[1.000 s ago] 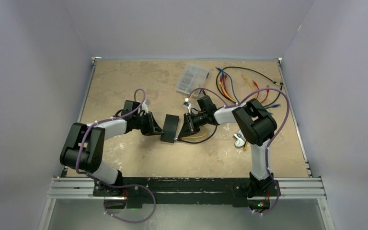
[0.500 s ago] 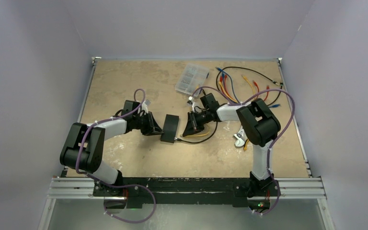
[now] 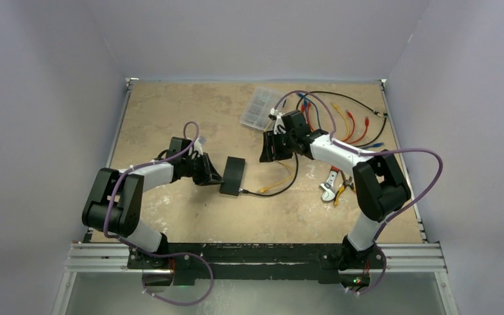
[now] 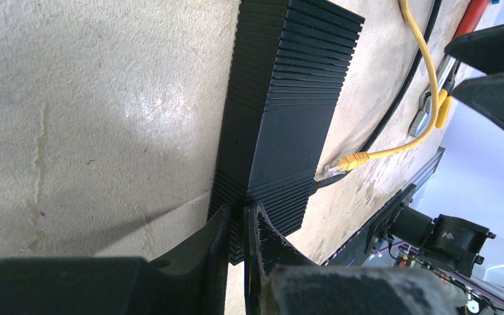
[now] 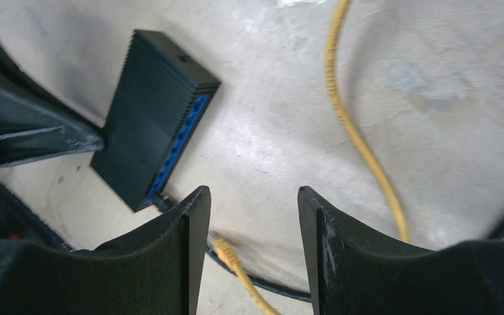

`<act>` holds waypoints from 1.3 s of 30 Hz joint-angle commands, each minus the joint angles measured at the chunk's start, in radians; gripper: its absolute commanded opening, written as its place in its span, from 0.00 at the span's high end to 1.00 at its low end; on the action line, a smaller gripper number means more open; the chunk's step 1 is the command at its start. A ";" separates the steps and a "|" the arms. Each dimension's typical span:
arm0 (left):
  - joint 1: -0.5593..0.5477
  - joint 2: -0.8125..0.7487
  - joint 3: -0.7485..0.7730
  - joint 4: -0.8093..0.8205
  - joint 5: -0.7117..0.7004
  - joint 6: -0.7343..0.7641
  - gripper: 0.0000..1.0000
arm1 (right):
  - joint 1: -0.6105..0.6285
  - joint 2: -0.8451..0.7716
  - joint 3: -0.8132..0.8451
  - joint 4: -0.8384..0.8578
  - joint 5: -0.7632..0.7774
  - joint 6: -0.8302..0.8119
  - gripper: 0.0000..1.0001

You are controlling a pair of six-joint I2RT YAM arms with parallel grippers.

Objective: Pull the plug from the switch port
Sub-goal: Pull the connector from the switch port, then pick up the connector from the center of the board.

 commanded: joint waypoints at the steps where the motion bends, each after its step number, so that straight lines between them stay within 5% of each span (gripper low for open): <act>1: 0.011 0.061 -0.039 -0.105 -0.253 0.088 1.00 | -0.002 -0.031 0.019 -0.054 0.189 -0.020 0.45; 14: 0.010 0.070 -0.038 -0.096 -0.245 0.090 1.00 | -0.001 0.004 -0.001 -0.151 0.448 0.008 0.48; 24: 0.010 0.068 -0.038 -0.096 -0.244 0.089 1.00 | -0.001 0.085 -0.011 -0.162 0.451 -0.005 0.55; 27: 0.011 0.068 -0.040 -0.094 -0.243 0.088 1.00 | 0.000 0.090 -0.013 -0.160 0.462 -0.007 0.62; 34: 0.011 0.070 -0.034 -0.094 -0.241 0.087 1.00 | 0.001 0.068 -0.004 -0.160 0.469 -0.018 0.99; 39: 0.009 0.068 -0.034 -0.096 -0.240 0.088 1.00 | 0.000 0.049 0.013 -0.167 0.463 -0.019 1.00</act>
